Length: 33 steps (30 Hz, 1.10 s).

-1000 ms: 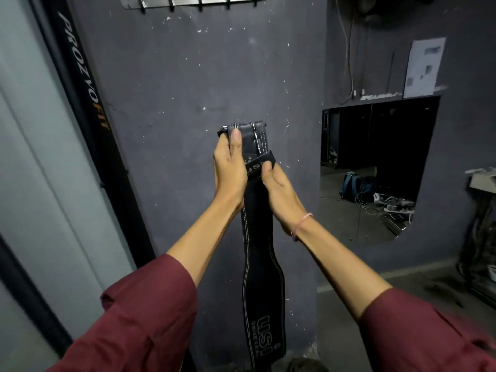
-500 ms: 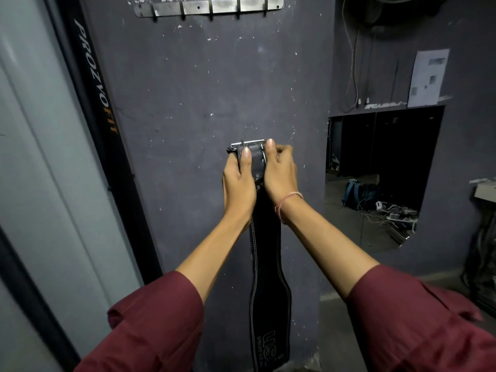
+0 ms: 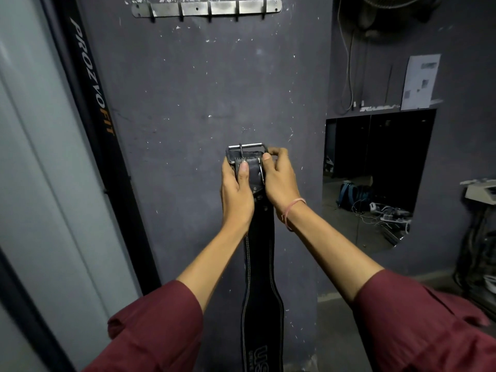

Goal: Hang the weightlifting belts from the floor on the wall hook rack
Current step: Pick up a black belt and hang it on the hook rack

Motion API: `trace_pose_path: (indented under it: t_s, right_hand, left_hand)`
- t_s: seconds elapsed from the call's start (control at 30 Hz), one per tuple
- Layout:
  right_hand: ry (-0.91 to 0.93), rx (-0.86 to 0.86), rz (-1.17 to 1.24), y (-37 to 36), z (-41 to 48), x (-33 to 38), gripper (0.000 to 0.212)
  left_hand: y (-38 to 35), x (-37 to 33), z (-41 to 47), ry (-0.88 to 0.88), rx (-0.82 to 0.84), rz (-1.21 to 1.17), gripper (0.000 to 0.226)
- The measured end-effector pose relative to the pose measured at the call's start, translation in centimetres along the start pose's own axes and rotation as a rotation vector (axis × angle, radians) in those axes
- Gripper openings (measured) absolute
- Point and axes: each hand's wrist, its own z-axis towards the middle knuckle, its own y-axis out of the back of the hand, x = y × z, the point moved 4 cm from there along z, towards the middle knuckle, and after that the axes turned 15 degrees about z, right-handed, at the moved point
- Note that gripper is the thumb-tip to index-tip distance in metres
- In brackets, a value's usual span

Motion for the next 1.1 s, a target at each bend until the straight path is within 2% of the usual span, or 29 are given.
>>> trace_pose_path:
  t_s: [0.1,0.17,0.27,0.33,0.37,0.5,0.6,0.7,0.8,0.9,1.0,1.1]
  right_hand:
    - [-0.012,0.01,0.011,-0.1,-0.2,-0.9,0.025]
    - [0.02,-0.02,-0.004,-0.6,-0.8,-1.3,0.022]
    - [0.145,-0.09,0.007,-1.1,-1.5,-1.6,0.013]
    - [0.21,-0.074,-0.025,-1.6,-1.8,-1.7,0.013]
    - [0.227,-0.08,-0.031,-1.9,-1.9,-1.8,0.016]
    - [0.246,-0.156,0.005,-3.2,-2.1,-1.8,0.026]
    - [0.247,-0.183,0.038,-4.4,-2.1,-2.6,0.028]
    - [0.254,-0.237,0.075,-5.3,-2.0,-3.4,0.027]
    - [0.247,-0.275,0.077,-5.9,-1.1,-3.8,0.027]
    - [0.238,-0.275,0.105,-6.2,1.0,-3.8,0.027]
    - [0.244,-0.211,0.139,-6.4,4.7,-3.3,0.027]
    - [0.226,-0.134,0.221,-6.4,9.9,-3.3,0.029]
  left_hand:
    - [0.5,0.1,-0.1,0.003,-0.003,0.019,0.057]
    - [0.8,-0.1,-0.3,-0.011,-0.004,0.032,0.058]
    - [1.5,0.2,-0.2,-0.036,-0.004,-0.031,0.039]
    - [2.0,0.5,-0.2,-0.014,0.003,-0.053,0.017]
    - [2.3,0.6,-0.2,-0.007,-0.003,-0.049,0.013]
    - [3.2,1.8,-0.2,0.024,-0.028,0.082,0.027]
    - [3.9,2.9,0.1,0.092,-0.102,0.308,0.034]
    - [4.8,3.4,0.6,0.054,-0.169,0.408,0.033]
    - [4.7,3.9,1.6,-0.002,-0.101,0.332,0.03]
    - [4.3,3.6,3.2,-0.058,-0.131,0.253,0.031]
    - [3.4,3.4,6.5,-0.114,-0.135,0.197,0.03]
    - [1.6,2.9,10.8,-0.177,-0.076,0.069,0.02]
